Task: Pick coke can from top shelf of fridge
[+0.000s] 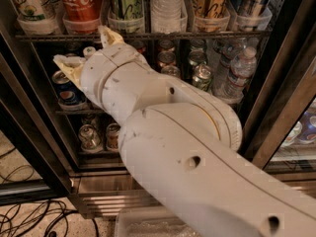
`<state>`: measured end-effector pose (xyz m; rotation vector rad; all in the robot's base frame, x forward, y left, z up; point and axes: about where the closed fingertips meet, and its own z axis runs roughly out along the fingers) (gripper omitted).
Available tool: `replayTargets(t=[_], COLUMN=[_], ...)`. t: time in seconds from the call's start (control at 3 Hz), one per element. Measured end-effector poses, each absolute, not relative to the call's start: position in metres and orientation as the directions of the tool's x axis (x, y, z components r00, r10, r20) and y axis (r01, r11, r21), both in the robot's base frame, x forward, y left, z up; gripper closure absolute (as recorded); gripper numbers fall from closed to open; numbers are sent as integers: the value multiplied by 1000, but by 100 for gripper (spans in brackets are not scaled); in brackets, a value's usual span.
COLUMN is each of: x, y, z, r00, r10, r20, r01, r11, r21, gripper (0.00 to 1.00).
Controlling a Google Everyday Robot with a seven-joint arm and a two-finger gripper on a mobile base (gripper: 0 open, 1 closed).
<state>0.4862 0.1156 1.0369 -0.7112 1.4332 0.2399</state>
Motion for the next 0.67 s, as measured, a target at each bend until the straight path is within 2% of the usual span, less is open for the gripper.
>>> replayTargets(t=[0.67], x=[484], y=[122], z=[1039], r00=[165], r10=[-266], r20=[-950], r01=[-560], r11=[768], r21=[-312], gripper=[0])
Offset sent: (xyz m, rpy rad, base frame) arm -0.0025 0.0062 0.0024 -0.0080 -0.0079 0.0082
